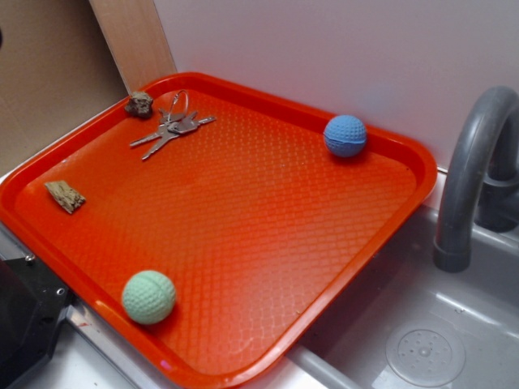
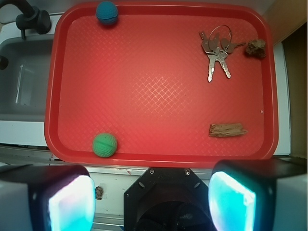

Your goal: Grab the silver keys.

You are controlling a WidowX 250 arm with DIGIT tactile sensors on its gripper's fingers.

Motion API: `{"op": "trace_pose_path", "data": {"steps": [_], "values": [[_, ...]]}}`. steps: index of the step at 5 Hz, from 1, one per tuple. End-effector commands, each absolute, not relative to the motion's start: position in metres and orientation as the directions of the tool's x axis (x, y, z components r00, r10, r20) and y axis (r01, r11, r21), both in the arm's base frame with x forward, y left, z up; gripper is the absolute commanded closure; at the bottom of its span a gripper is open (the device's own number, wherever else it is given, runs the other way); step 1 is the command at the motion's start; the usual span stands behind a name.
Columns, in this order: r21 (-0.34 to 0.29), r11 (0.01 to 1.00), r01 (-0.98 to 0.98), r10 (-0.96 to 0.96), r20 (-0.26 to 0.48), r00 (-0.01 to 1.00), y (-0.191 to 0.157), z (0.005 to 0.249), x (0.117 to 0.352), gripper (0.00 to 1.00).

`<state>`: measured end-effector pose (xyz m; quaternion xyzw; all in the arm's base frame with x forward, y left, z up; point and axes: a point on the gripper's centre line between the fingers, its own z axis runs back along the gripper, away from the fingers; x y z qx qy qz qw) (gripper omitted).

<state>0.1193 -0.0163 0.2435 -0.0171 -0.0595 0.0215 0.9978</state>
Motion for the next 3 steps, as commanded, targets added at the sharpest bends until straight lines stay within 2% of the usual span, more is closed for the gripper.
{"op": "trace_pose_path", "data": {"steps": [1, 2, 3], "values": [[-0.037, 0.998, -0.041, 0.045, 0.118, 0.992, -0.016, 0.244, 0.119, 0.0], [0.05, 0.975, -0.217, 0.204, 0.192, 0.96, -0.006, 0.234, 0.165, 0.0], [0.067, 0.917, -0.392, 0.36, 0.281, 0.89, 0.018, 0.228, 0.201, 0.0]]}}
